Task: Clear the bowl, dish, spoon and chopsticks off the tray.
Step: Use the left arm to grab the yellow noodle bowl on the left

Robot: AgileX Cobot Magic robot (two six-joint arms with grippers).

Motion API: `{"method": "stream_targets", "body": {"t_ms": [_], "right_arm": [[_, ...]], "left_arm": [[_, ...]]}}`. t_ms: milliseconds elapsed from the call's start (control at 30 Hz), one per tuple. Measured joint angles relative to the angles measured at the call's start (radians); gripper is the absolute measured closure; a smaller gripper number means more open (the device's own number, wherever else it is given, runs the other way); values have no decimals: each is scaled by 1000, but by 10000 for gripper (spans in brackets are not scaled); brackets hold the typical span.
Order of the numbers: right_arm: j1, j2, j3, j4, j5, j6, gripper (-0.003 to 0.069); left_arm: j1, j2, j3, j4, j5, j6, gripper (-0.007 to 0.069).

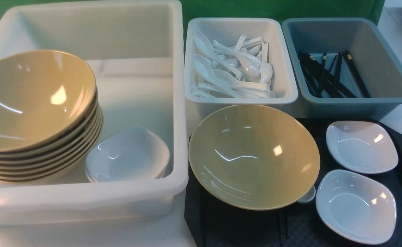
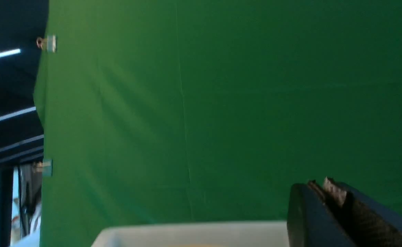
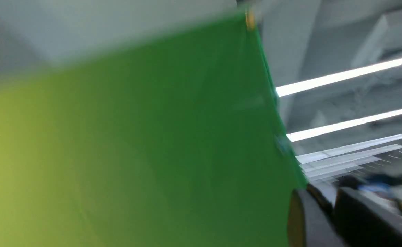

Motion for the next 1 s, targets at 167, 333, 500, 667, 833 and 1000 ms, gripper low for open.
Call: {"method": "stream_targets", "body": {"t_ms": [167,333,500,667,833,1000], "right_arm": [[0,0,0,0,-21,147,516],[0,0,-98,2,203,86,547],[0,63,-318,1,509,-193,620],[0,251,-462,0,849,-390,622],[24,362,-469,0,1112,-410,622],[77,440,-469,0,1395,-511,622]], "left_arm": [[0,0,0,-37,-163,-95,614],[0,9,-185,-56,1,-190,614],[0,166,-479,-38,309,-109,614],[-30,468,-634,-41,510,-64,614],[-144,662,-788,-112,787,-46,614],[-346,898,-988,-213,1097,122,614]]}}
